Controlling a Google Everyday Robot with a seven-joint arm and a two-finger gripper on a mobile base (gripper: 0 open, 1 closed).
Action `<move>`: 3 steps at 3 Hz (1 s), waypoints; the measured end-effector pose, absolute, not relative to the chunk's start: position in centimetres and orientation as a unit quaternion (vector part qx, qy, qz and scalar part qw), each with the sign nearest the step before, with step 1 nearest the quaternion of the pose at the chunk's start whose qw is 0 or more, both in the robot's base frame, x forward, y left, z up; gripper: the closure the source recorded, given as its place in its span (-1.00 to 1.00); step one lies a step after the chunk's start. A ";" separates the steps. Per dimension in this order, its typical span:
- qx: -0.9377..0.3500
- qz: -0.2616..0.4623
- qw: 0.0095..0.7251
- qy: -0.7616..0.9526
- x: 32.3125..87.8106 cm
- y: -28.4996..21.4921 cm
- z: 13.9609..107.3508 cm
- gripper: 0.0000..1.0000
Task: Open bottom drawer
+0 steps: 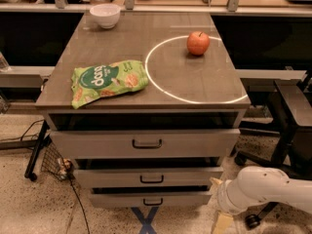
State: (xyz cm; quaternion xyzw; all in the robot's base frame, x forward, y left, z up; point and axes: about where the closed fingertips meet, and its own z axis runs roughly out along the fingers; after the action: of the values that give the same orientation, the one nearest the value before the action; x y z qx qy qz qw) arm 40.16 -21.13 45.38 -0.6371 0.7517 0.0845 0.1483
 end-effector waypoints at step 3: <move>-0.630 0.094 0.172 0.752 42.4 -21.8 34.9 -1.00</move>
Offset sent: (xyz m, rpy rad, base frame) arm 0.0238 -0.0041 -0.1173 0.0467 -0.0321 0.0002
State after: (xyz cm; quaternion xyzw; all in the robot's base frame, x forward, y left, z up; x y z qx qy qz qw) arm 42.36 -21.78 34.89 -0.6296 0.7517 0.0939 0.1725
